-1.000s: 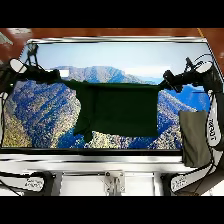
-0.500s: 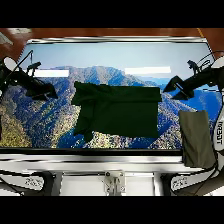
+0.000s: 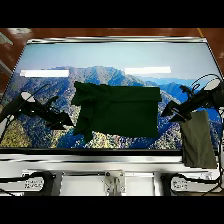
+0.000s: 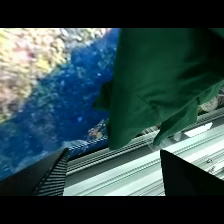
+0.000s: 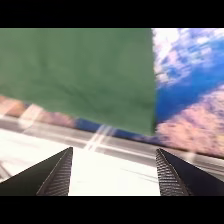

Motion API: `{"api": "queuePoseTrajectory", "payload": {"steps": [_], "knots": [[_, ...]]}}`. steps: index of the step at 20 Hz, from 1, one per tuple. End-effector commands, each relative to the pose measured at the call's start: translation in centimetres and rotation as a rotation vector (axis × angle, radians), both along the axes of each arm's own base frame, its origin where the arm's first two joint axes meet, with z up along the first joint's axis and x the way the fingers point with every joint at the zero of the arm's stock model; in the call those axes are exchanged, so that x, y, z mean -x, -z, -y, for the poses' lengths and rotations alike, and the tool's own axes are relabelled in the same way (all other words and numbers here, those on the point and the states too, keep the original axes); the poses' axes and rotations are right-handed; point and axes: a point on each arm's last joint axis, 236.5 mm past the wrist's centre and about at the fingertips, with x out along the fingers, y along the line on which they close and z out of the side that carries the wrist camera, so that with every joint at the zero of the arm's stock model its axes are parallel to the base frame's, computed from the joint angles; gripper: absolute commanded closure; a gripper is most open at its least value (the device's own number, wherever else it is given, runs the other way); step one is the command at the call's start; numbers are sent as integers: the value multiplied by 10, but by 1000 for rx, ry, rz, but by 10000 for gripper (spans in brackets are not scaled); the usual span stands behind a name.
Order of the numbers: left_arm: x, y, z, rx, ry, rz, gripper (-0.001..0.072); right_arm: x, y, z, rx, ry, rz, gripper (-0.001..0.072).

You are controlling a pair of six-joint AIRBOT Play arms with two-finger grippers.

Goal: Fold the shirts.

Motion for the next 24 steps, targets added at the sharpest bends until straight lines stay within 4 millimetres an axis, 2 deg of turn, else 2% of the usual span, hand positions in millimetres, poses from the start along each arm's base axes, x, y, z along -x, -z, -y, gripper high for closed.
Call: {"api": "queuePoseTrajectory", "payload": {"steps": [1,5,6,8,9,11,14,19,24], "knots": [[4,19,30,73,-60,36,15,11,12,-15,-60,16,-14,90],[-5,26,47,59,-54,91,18,11,12,-15,-59,16,-13,90],[-6,27,50,59,-52,94,64,11,12,-15,-59,16,-13,90],[-7,26,53,63,-54,103,424,11,12,-15,-58,15,-14,90],[-9,23,55,72,-57,105,550,12,13,-13,-52,12,-17,90],[-8,17,59,96,-43,104,657,18,19,-2,1,-8,-33,90],[-7,5,61,115,-8,118,674,33,33,11,53,-15,-78,89],[-12,-13,62,118,-4,178,674,42,67,-12,5,96,-98,80],[-14,-24,62,119,-2,211,674,44,87,-18,5,186,-102,81]]}}
